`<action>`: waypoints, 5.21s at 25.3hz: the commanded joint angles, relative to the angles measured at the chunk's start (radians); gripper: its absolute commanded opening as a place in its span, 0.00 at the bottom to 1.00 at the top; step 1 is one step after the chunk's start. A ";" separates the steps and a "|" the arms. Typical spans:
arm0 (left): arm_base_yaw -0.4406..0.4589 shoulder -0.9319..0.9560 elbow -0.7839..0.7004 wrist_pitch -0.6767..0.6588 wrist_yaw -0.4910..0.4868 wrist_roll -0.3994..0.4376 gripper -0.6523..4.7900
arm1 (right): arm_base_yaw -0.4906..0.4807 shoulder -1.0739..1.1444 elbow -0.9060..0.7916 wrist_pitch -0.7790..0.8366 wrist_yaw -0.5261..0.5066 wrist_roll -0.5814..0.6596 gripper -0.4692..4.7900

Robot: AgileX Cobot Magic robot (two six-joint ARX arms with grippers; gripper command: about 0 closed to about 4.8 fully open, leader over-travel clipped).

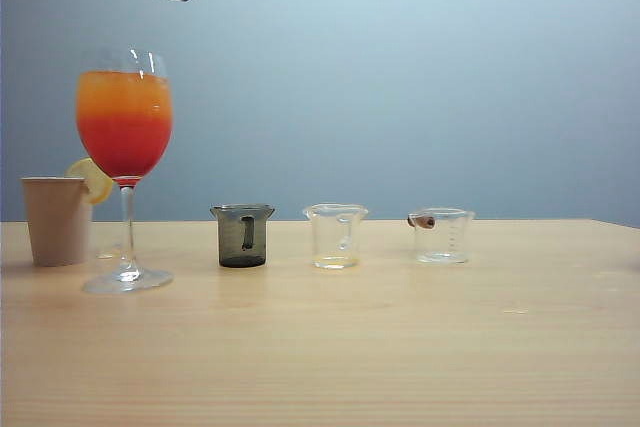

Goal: Pick up the fourth measuring cup from the left, pour the grenadine inside into the goblet, and finally put the measuring cup back in its original place.

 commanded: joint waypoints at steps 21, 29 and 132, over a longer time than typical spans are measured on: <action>0.001 -0.002 0.003 0.006 0.004 0.000 0.11 | -0.204 -0.114 0.005 -0.244 -0.439 0.644 0.46; 0.001 -0.002 0.003 0.006 0.004 0.000 0.11 | -0.246 -0.177 -0.021 -0.314 -0.433 0.635 0.39; 0.001 -0.002 0.003 0.006 0.004 0.000 0.11 | -0.618 -0.021 -1.177 0.961 0.103 0.885 0.97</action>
